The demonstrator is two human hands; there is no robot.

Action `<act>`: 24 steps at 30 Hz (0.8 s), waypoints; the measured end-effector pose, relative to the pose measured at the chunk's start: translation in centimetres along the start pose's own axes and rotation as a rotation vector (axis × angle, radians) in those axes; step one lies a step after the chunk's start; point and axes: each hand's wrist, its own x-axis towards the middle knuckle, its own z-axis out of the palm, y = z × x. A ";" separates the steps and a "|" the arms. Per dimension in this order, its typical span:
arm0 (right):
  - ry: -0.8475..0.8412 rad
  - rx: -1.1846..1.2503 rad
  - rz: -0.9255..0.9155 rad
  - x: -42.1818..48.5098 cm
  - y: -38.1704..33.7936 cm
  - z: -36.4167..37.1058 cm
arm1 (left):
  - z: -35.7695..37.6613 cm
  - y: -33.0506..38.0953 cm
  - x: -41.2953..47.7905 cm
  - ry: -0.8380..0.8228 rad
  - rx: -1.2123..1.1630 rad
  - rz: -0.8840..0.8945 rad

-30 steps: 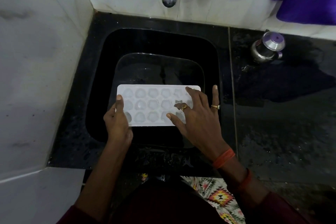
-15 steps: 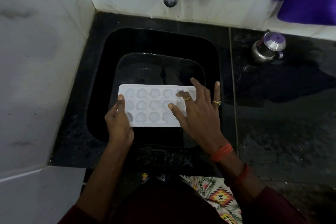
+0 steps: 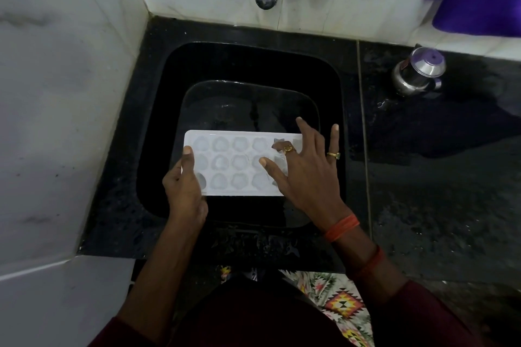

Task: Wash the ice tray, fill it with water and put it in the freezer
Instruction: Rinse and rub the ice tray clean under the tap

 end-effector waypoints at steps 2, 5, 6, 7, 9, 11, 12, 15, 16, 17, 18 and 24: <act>0.010 -0.006 -0.002 0.1 0.0 -0.1 | 0.0 0.1 0.0 -0.006 0.003 0.003; 0.046 0.002 -0.003 0.3 0.0 -0.4 | 0.1 0.1 0.0 -0.005 0.001 0.004; 0.056 0.003 -0.005 0.3 0.0 -0.4 | 0.2 0.1 0.0 -0.002 0.003 0.002; 0.059 -0.001 -0.008 0.3 0.0 -0.4 | 0.2 0.2 -0.1 -0.001 0.006 0.001; 0.044 -0.014 -0.011 0.3 0.0 -0.2 | 0.2 0.2 0.0 -0.003 0.012 0.001; 0.025 -0.021 -0.010 0.3 0.1 0.1 | 0.2 0.2 0.1 -0.008 0.014 0.001; 0.021 -0.020 -0.009 0.4 0.1 0.1 | 0.2 0.2 0.1 -0.010 0.013 0.001; 0.037 -0.024 -0.007 0.4 0.1 0.0 | 0.1 0.2 0.2 -0.014 0.009 0.000; 0.048 -0.027 -0.005 0.4 0.1 -0.1 | 0.2 0.2 0.2 -0.015 0.009 -0.001; 0.063 -0.030 -0.003 0.4 0.1 -0.1 | 0.2 0.2 0.1 -0.016 0.008 -0.002; 0.080 -0.029 0.000 0.5 0.0 -0.2 | 0.2 0.2 0.1 -0.016 0.007 -0.003; 0.089 -0.032 0.005 0.6 0.0 -0.1 | 0.3 0.3 0.1 -0.023 0.014 0.002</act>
